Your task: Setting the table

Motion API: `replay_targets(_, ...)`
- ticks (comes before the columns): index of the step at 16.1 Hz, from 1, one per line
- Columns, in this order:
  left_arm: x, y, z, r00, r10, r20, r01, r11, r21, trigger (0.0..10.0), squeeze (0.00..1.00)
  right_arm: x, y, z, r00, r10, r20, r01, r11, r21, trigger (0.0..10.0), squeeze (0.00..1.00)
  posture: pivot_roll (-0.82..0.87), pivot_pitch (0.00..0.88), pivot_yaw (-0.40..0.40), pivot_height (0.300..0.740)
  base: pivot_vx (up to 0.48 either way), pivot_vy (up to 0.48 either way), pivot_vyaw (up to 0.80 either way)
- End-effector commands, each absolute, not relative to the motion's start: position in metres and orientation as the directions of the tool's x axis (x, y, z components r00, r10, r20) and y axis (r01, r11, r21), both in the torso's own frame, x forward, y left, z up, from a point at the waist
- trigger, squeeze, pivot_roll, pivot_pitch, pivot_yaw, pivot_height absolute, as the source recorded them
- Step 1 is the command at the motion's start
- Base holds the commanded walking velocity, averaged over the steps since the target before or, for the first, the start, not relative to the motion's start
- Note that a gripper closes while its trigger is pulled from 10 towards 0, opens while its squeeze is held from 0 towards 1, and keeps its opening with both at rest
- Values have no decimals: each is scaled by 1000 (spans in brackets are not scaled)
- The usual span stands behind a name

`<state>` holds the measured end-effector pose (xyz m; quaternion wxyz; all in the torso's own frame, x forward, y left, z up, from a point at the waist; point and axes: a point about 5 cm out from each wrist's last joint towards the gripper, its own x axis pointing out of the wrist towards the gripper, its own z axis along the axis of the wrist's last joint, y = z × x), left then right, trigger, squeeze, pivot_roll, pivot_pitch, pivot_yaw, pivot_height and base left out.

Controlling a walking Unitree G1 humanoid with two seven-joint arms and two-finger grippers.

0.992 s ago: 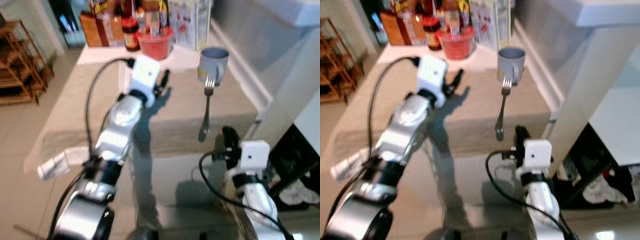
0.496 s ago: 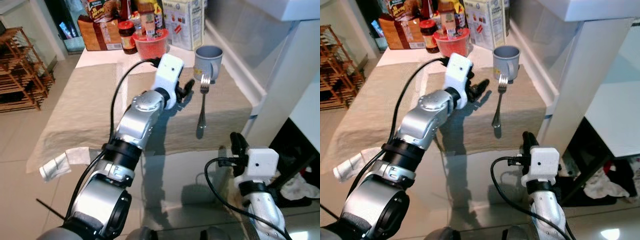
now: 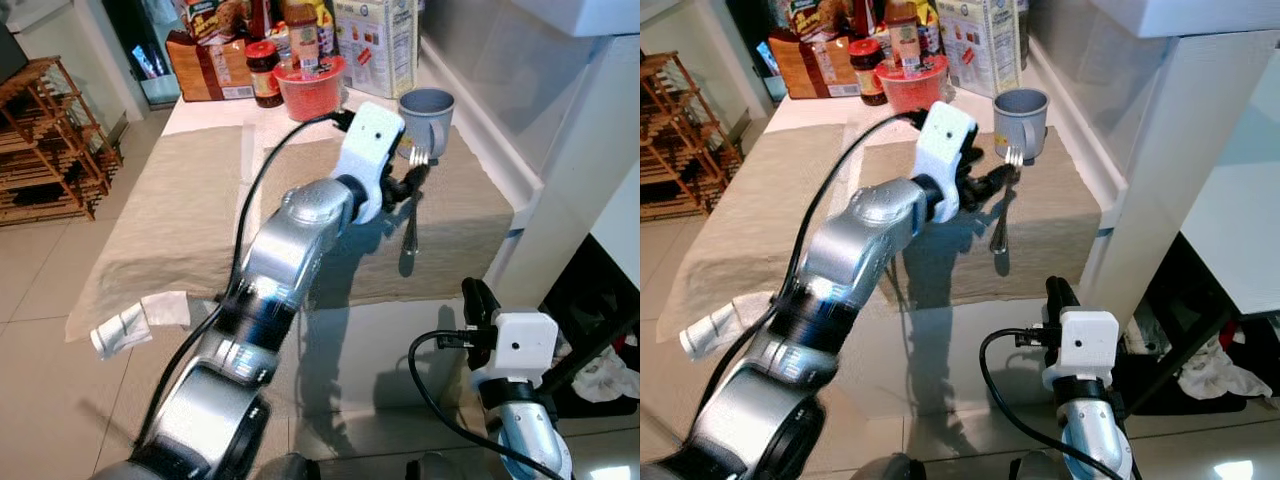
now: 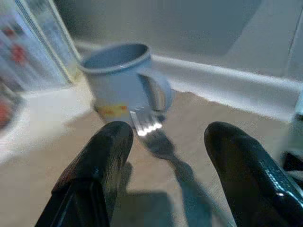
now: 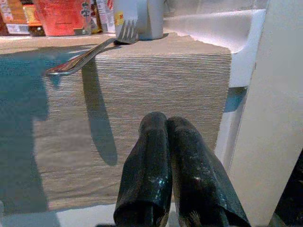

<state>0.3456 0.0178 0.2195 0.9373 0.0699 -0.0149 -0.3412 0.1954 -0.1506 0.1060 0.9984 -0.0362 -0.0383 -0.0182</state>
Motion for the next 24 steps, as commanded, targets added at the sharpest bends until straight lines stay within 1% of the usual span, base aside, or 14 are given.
replay_targets(1,346,31,219,789,-614,21,597,774,213,10000,0,198,-150,109,996,-42,84,48,996,-69,10000,0,-106,0,146,694,0,0,0)
replay_targets(2,344,42,213,809,-586,41,567,797,206,10000,0,200,-150,108,995,-44,85,50,996,-69,10000,0,-97,0,142,694,0,0,0)
replay_targets(4,339,57,207,838,-539,79,521,836,174,10000,0,202,-151,109,995,-39,88,46,996,-71,10000,0,-92,0,136,694,0,0,0)
replay_targets(5,334,59,207,841,-529,115,511,846,154,10000,0,204,-150,108,996,-29,88,36,997,-73,10000,0,-83,0,125,694,0,-480,0)
replay_targets(8,331,57,207,836,-527,151,505,848,163,10000,0,206,-149,108,996,-16,90,23,997,-75,10000,0,-80,0,121,694,0,-480,0)
replay_targets(13,336,54,201,836,-534,124,506,839,199,10000,0,206,-148,109,996,-17,92,24,997,-73,10000,0,-86,0,125,694,0,-469,0)
replay_targets(17,344,63,195,871,-483,91,456,863,217,10000,0,205,-149,109,996,-16,90,23,997,-75,10000,0,-88,0,121,694,0,0,0)
replay_targets(18,352,69,198,891,-448,80,413,870,271,10000,0,204,-148,109,996,-14,90,21,997,-75,10000,0,-88,0,119,694,0,0,0)
replay_targets(19,355,71,199,897,-437,70,403,872,280,10000,0,204,-148,109,996,-13,90,20,997,-75,10000,0,-88,0,119,694,0,0,0)
replay_targets(20,365,72,203,909,-413,53,383,880,280,10000,0,203,-148,109,996,-12,88,19,997,-77,10000,0,-95,0,121,694,0,0,0)
replay_targets(22,375,68,208,917,-398,23,376,885,275,10000,0,200,-149,108,996,-16,82,23,997,-79,10000,0,-109,0,131,694,0,0,0)
replay_targets(24,386,63,210,926,-378,-15,371,899,234,10000,0,195,-149,109,997,-18,78,25,996,-83,10000,0,-138,0,139,694,0,0,0)
